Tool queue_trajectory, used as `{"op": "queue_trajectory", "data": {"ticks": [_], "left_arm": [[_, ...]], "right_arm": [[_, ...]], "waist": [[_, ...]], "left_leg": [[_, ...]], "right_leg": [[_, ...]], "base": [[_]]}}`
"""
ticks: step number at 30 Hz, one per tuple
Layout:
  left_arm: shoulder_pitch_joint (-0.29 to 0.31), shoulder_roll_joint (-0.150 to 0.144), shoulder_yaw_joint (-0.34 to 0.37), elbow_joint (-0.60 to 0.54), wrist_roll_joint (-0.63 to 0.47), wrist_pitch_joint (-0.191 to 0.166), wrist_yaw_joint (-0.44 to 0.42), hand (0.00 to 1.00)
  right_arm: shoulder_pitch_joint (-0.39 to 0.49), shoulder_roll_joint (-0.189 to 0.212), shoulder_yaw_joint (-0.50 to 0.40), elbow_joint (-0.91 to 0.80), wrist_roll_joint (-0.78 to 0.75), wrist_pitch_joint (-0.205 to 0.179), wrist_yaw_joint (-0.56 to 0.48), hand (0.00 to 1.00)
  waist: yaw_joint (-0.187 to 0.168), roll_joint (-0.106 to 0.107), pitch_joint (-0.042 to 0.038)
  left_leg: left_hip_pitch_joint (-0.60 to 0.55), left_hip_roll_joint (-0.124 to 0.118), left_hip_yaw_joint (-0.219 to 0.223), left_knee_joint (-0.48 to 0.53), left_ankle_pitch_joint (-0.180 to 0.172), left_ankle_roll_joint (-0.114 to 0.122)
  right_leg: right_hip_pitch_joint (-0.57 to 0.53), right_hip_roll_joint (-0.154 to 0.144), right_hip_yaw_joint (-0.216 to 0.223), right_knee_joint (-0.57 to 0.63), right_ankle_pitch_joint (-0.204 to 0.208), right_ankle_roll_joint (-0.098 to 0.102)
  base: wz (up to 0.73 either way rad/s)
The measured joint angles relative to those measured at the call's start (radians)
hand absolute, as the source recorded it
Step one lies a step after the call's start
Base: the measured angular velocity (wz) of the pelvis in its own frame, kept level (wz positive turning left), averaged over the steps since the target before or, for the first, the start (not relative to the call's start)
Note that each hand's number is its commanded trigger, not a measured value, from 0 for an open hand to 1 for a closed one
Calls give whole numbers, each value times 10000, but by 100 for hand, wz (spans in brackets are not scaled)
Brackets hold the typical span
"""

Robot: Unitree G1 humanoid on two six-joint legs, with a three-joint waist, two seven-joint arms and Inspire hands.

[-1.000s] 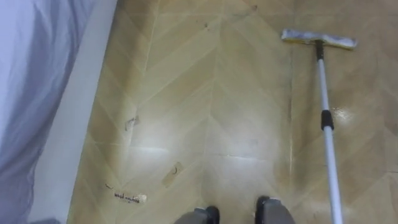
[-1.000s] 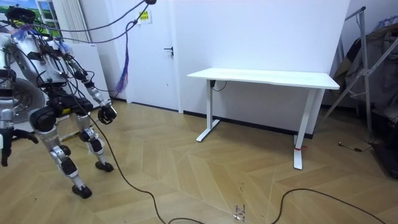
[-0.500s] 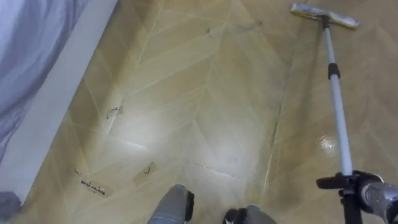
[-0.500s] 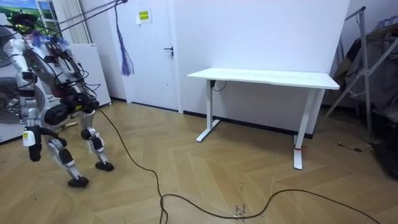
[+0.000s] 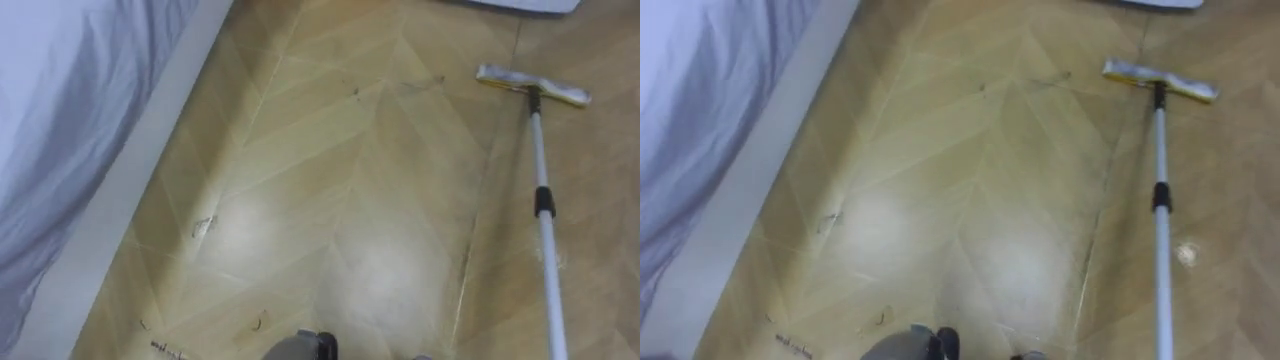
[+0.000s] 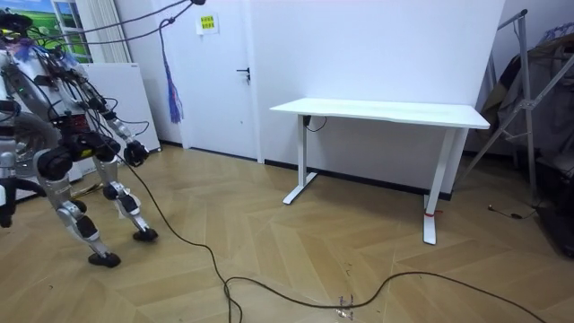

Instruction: Mop floor

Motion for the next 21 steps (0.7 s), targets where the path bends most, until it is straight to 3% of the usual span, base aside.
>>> {"op": "queue_trajectory", "data": {"ticks": [1,2,3,5,7,10,13,15,21], "left_arm": [[-126,-40,66,206,-49,-29,38,0],[-216,-117,136,336,-51,-39,35,0],[-229,-122,180,360,-53,-49,27,0],[-297,-109,219,568,-146,-62,53,0],[-260,-109,234,573,-404,-3,52,0],[-48,-104,851,568,-434,-75,54,0],[205,-96,1124,568,-389,-92,56,0],[472,-136,1372,459,-311,-78,70,0],[867,-186,1717,69,-316,-9,300,0]], "right_arm": [[21,166,-1,-55,4,1,0,100],[34,256,-12,-93,30,51,19,100],[32,315,-12,-87,57,104,30,100],[-5,451,-17,-81,234,313,145,100],[11,450,-132,-44,490,309,306,100],[93,534,-472,-54,666,354,536,100],[300,611,-500,-134,794,392,804,100],[572,700,-520,-450,793,392,869,100],[1018,934,-953,-865,627,344,1010,100]], "waist": [[-117,-103,96],[-222,2,28],[-248,3,22],[-277,-215,44],[-336,-279,41],[-341,-545,-60],[-307,-817,-193],[-303,-966,-235],[-405,-975,-189]], "left_leg": [[260,-23,-48,-232,-43,-131],[551,33,-57,-554,18,-252],[741,54,-55,-739,63,-318],[1590,116,-55,-1490,344,-455],[2159,259,-85,-2003,494,-529],[3095,487,76,-2647,632,-635],[3876,636,71,-3179,692,-728],[4441,660,65,-3458,694,-731],[5386,655,77,-4061,695,-732]], "right_leg": [[202,-34,-69,-527,570,-134],[561,10,-308,-902,627,-215],[757,23,-389,-1068,645,-249],[1471,153,-468,-1605,690,-346],[2201,209,-765,-2240,803,-427],[3389,412,-1232,-3197,960,-519],[4462,701,-1472,-4266,1160,-522],[5207,765,-1666,-4771,1267,-495],[6044,844,-1573,-5291,1325,-451]], "base": [[-9],[5],[21],[24],[28],[27],[28],[12],[-7]]}}
